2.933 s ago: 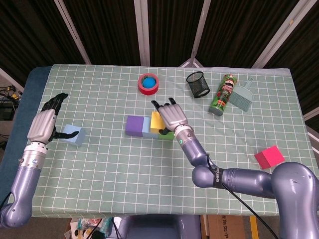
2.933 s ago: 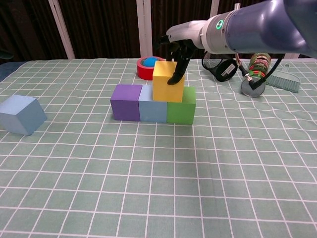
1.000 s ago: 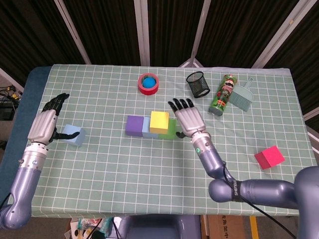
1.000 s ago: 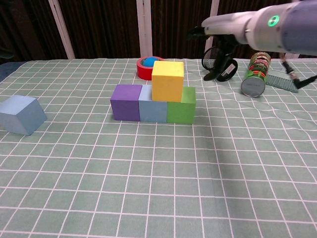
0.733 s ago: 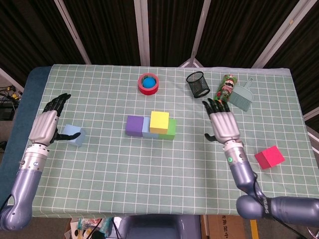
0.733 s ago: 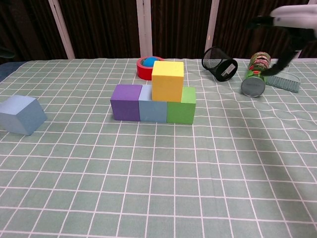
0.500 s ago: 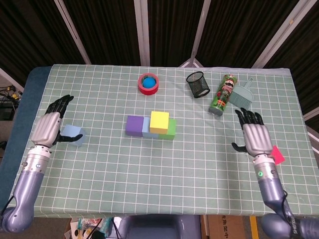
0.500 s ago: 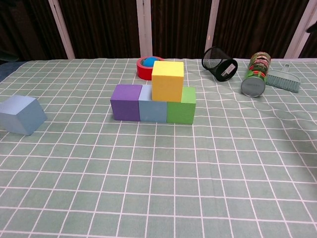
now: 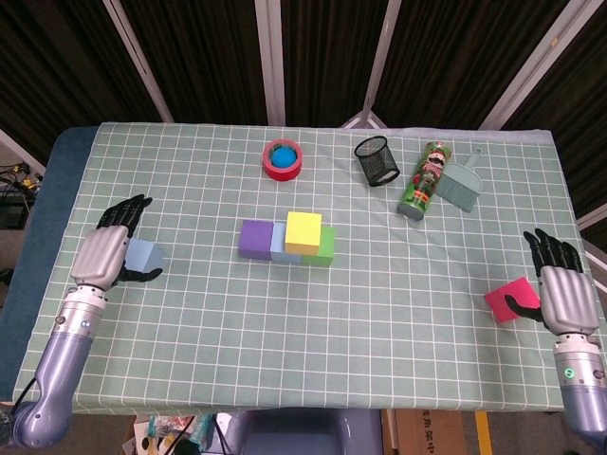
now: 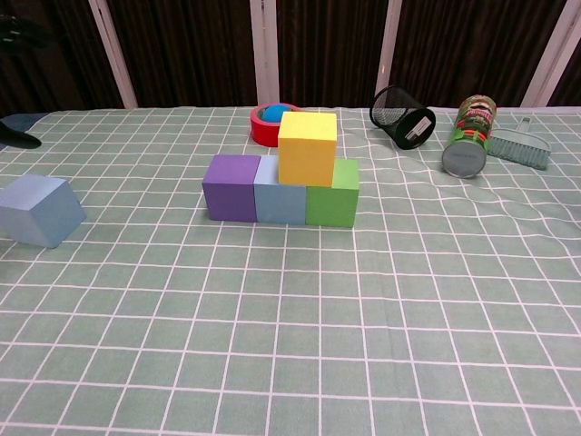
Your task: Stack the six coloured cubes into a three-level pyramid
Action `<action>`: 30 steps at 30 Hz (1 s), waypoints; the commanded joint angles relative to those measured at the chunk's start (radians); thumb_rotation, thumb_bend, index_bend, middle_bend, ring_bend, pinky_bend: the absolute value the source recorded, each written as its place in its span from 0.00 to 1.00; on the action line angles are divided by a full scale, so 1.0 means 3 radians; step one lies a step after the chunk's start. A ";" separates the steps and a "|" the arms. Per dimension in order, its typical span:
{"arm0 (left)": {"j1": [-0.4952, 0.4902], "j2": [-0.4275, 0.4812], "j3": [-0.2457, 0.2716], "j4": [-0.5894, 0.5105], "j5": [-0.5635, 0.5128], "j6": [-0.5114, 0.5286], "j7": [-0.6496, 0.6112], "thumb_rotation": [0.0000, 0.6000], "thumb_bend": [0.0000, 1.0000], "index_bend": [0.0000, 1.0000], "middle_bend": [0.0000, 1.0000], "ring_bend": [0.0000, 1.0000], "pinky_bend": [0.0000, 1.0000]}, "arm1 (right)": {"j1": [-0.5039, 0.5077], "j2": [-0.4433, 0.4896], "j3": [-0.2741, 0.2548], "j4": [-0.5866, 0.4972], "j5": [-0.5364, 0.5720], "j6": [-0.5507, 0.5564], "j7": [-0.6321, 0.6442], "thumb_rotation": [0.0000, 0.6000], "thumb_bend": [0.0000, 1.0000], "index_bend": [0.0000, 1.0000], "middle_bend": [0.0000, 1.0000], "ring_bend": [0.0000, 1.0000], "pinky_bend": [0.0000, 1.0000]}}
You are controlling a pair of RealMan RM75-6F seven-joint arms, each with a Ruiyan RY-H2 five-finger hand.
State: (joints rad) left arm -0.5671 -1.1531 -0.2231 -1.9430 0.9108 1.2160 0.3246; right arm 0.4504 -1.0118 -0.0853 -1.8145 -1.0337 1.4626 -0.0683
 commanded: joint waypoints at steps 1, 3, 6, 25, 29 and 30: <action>-0.0026 0.0093 0.0040 0.0060 -0.0038 -0.0092 0.0067 1.00 0.05 0.00 0.03 0.00 0.00 | -0.0079 -0.0005 0.0046 0.0065 -0.0112 -0.0047 0.0105 1.00 0.24 0.00 0.00 0.00 0.00; -0.0025 0.0150 0.0074 0.0116 -0.0022 -0.0140 0.0094 1.00 0.04 0.00 0.02 0.00 0.00 | -0.0108 -0.0007 0.0085 0.0090 -0.0144 -0.0073 0.0172 1.00 0.24 0.00 0.00 0.00 0.00; -0.0010 0.0250 0.0157 0.0202 0.0017 -0.0246 0.0115 1.00 0.03 0.00 0.02 0.00 0.00 | -0.0148 0.0008 0.0149 0.0119 -0.0163 -0.0127 0.0261 1.00 0.24 0.00 0.00 0.00 0.00; -0.0098 -0.0031 0.0431 0.1012 0.0033 -0.0876 0.0068 1.00 0.08 0.00 0.10 0.00 0.00 | -0.0328 0.0021 0.0424 0.0098 -0.0247 -0.0349 0.0409 1.00 0.24 0.00 0.00 0.00 0.00; -0.0193 -0.0070 0.0437 0.1202 0.0090 -0.1084 0.0029 1.00 0.09 0.00 0.12 0.00 0.00 | -0.0364 0.0011 0.0463 0.0096 -0.0246 -0.0386 0.0403 1.00 0.24 0.00 0.00 0.00 0.00; -0.0217 -0.0069 0.0445 0.1260 0.0119 -0.1151 0.0011 1.00 0.09 0.00 0.12 0.00 0.00 | -0.0372 0.0009 0.0471 0.0099 -0.0246 -0.0396 0.0395 1.00 0.24 0.00 0.00 0.00 0.00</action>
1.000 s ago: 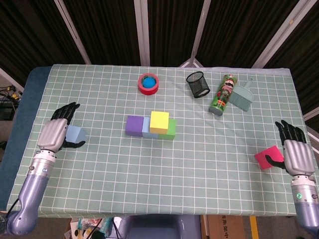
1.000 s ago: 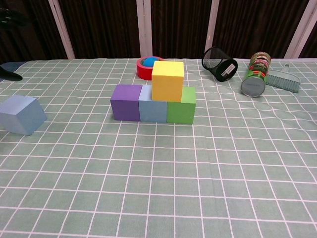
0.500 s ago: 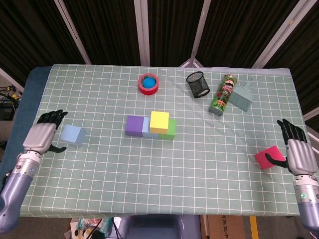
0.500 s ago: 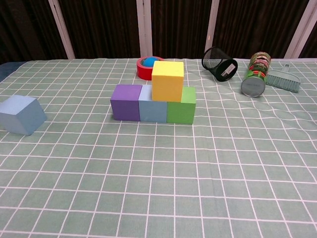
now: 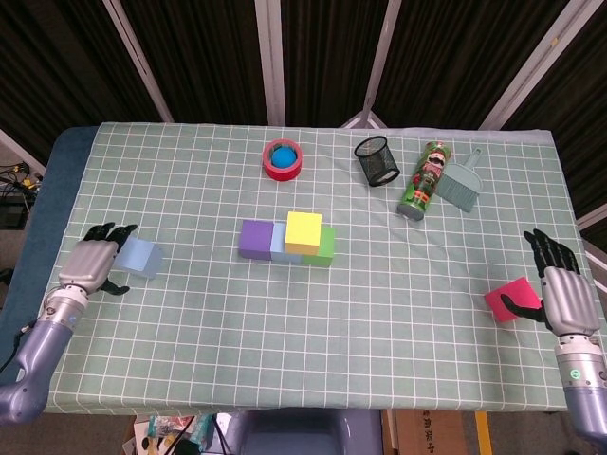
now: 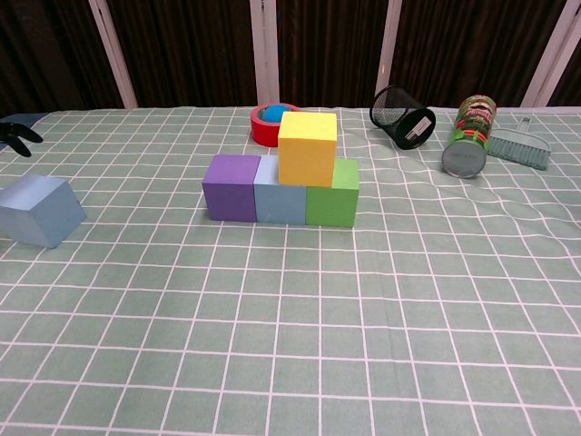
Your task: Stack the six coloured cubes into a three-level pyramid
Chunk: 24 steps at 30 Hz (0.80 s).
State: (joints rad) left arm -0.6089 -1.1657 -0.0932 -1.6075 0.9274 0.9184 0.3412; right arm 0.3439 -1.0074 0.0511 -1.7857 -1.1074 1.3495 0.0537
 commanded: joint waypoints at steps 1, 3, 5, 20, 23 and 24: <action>-0.0090 -0.0025 0.0017 0.0179 0.0085 -0.0199 -0.0062 1.00 0.09 0.00 0.12 0.00 0.00 | -0.0022 -0.0008 0.0022 0.0005 0.0000 -0.0027 -0.0016 1.00 0.24 0.00 0.00 0.00 0.00; -0.0112 -0.0030 0.0027 0.0287 0.0154 -0.0265 -0.0112 1.00 0.09 0.00 0.11 0.00 0.00 | -0.0037 -0.0013 0.0042 0.0003 0.0005 -0.0052 -0.0016 1.00 0.24 0.00 0.00 0.00 0.00; -0.0108 -0.0052 0.0021 0.0354 0.0203 -0.0261 -0.0169 1.00 0.09 0.00 0.11 0.00 0.00 | -0.0046 -0.0014 0.0062 -0.0010 0.0013 -0.0079 -0.0005 1.00 0.24 0.00 0.00 0.00 0.00; -0.0198 -0.0331 -0.0019 0.0690 0.0226 -0.0305 -0.0190 1.00 0.12 0.00 0.10 0.00 0.00 | -0.0141 -0.0015 0.0184 -0.0064 0.0029 -0.0227 0.0131 1.00 0.24 0.00 0.00 0.00 0.00; -0.0222 -0.0388 -0.0053 0.0734 0.0197 -0.0291 -0.0186 1.00 0.13 0.00 0.10 0.00 0.00 | -0.0155 -0.0015 0.0198 -0.0076 0.0009 -0.0235 0.0124 1.00 0.24 0.00 0.00 0.00 0.00; -0.0232 -0.0407 -0.0065 0.0744 0.0183 -0.0291 -0.0184 1.00 0.13 0.00 0.10 0.00 0.00 | -0.0160 -0.0016 0.0202 -0.0078 0.0000 -0.0239 0.0120 1.00 0.24 0.00 0.00 0.00 0.00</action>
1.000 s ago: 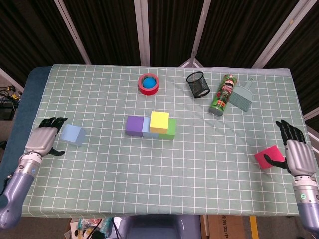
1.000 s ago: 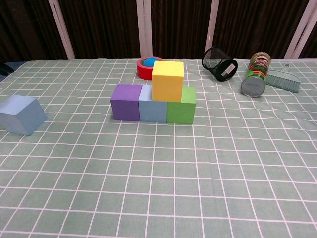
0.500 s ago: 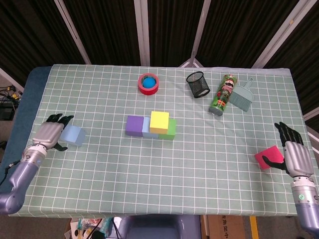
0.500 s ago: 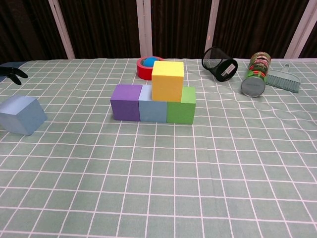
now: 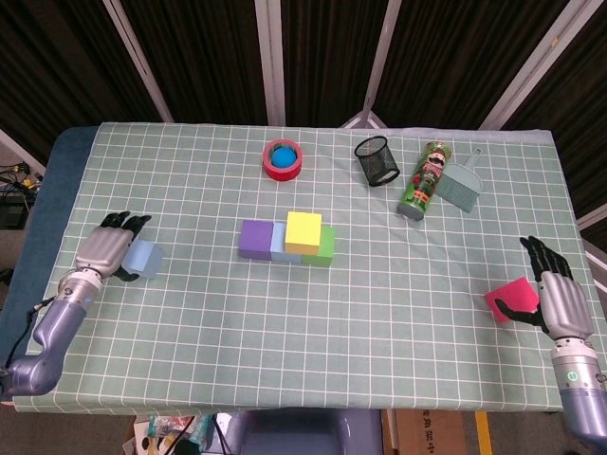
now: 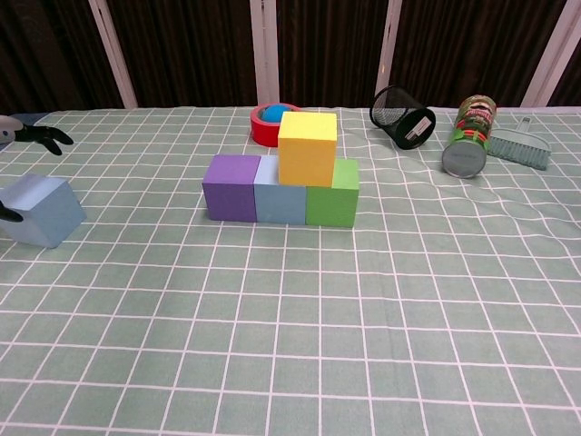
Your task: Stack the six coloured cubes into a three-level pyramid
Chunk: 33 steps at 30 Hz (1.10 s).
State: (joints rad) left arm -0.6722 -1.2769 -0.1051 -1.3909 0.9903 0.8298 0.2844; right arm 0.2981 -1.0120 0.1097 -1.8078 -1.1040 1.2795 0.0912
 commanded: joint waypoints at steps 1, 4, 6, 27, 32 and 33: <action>-0.0029 -0.0048 -0.0031 0.0029 -0.0033 0.0002 0.0009 1.00 0.14 0.00 0.10 0.00 0.00 | -0.0011 -0.0002 0.0009 -0.0007 -0.0016 -0.0007 -0.0008 1.00 0.24 0.00 0.00 0.00 0.00; -0.0060 -0.0095 -0.0044 0.0060 -0.0056 -0.0007 0.0039 1.00 0.15 0.00 0.10 0.00 0.00 | -0.0026 -0.0006 0.0021 -0.0012 -0.0027 -0.0014 -0.0018 1.00 0.24 0.00 0.00 0.00 0.00; -0.0075 -0.0125 -0.0053 0.0079 -0.0082 -0.0010 0.0055 1.00 0.15 0.00 0.10 0.00 0.00 | -0.0032 -0.0007 0.0031 -0.0017 -0.0031 -0.0020 -0.0021 1.00 0.24 0.00 0.00 0.00 0.00; 0.0008 -0.0065 -0.0040 -0.0025 -0.0203 0.0100 0.0037 1.00 0.15 0.00 0.25 0.00 0.00 | -0.0094 -0.0012 0.0104 -0.0027 -0.0071 -0.0107 -0.0024 1.00 0.24 0.00 0.00 0.00 0.00; 0.0080 -0.0028 -0.0017 0.0016 -0.0249 0.0102 -0.0036 1.00 0.15 0.00 0.26 0.00 0.00 | -0.0104 -0.0013 0.0112 -0.0035 -0.0083 -0.0128 -0.0028 1.00 0.24 0.00 0.00 0.00 0.00; 0.0087 -0.0025 -0.0015 0.0022 -0.0251 0.0097 -0.0049 1.00 0.15 0.00 0.26 0.00 0.00 | -0.0107 -0.0013 0.0112 -0.0035 -0.0084 -0.0130 -0.0030 1.00 0.24 0.00 0.00 0.00 0.00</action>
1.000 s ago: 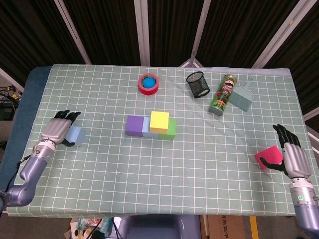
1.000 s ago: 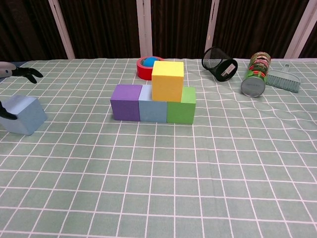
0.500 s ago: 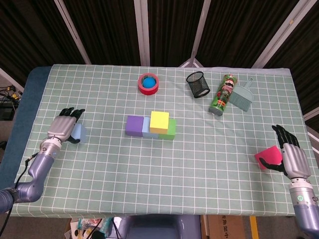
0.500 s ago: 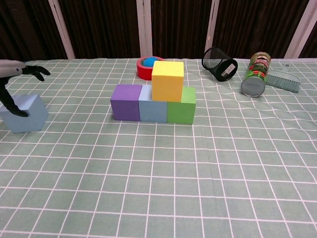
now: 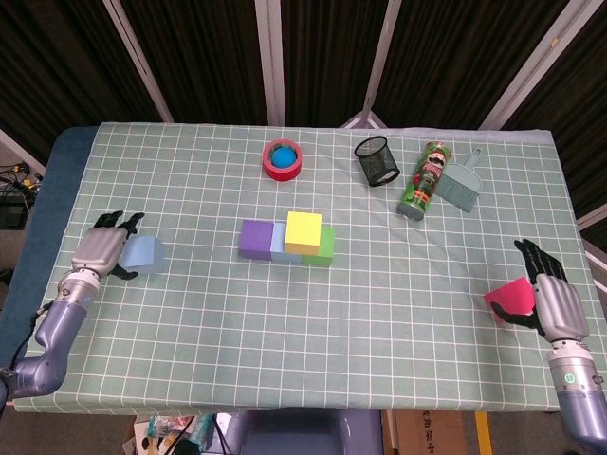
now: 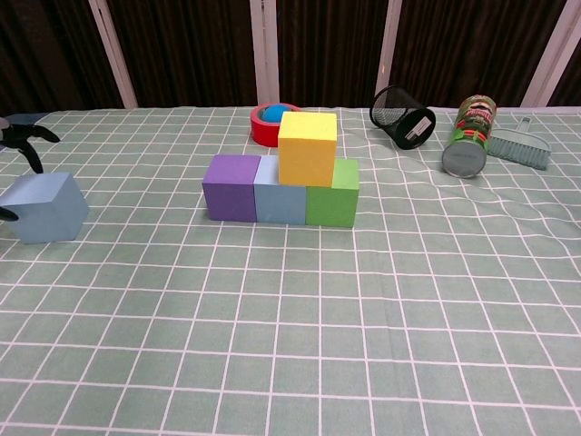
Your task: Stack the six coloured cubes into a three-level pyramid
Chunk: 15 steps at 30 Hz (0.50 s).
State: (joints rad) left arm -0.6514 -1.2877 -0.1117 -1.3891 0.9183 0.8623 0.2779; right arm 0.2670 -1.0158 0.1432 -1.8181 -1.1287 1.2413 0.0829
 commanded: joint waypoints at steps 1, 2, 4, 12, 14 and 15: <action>0.0025 0.0015 0.0009 0.0024 -0.0004 -0.0017 -0.0046 1.00 0.15 0.00 0.26 0.00 0.00 | -0.0004 -0.0002 0.0004 -0.0001 -0.0002 -0.0008 -0.0003 1.00 0.24 0.00 0.00 0.00 0.00; 0.0030 0.0017 0.0011 0.0033 0.0010 -0.0023 -0.0064 1.00 0.15 0.00 0.26 0.00 0.00 | -0.0007 -0.0002 0.0005 -0.0002 -0.0001 -0.0012 -0.0004 1.00 0.24 0.00 0.00 0.00 0.00; 0.0035 0.0018 0.0012 0.0048 0.0038 -0.0028 -0.0089 1.00 0.15 0.00 0.26 0.00 0.00 | -0.0011 -0.0002 0.0008 -0.0005 -0.0002 -0.0017 -0.0006 1.00 0.24 0.00 0.00 0.00 0.00; 0.0010 -0.0013 -0.0014 0.0117 0.0145 -0.0071 -0.0178 1.00 0.22 0.00 0.26 0.01 0.00 | -0.0027 -0.0010 0.0016 -0.0009 -0.0015 -0.0029 -0.0032 1.00 0.24 0.00 0.00 0.00 0.00; 0.0003 -0.0019 -0.0014 0.0123 0.0161 -0.0084 -0.0186 1.00 0.24 0.00 0.26 0.01 0.00 | -0.0029 -0.0011 0.0021 -0.0011 -0.0016 -0.0033 -0.0035 1.00 0.24 0.00 0.00 0.00 0.00; 0.0001 -0.0022 -0.0014 0.0127 0.0171 -0.0088 -0.0190 1.00 0.24 0.00 0.26 0.01 0.00 | -0.0030 -0.0012 0.0023 -0.0011 -0.0017 -0.0034 -0.0036 1.00 0.24 0.00 0.00 0.00 0.00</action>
State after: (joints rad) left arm -0.6505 -1.2937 -0.1160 -1.3516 0.9690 0.8366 0.2215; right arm 0.2579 -1.0192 0.1500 -1.8215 -1.1339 1.2311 0.0723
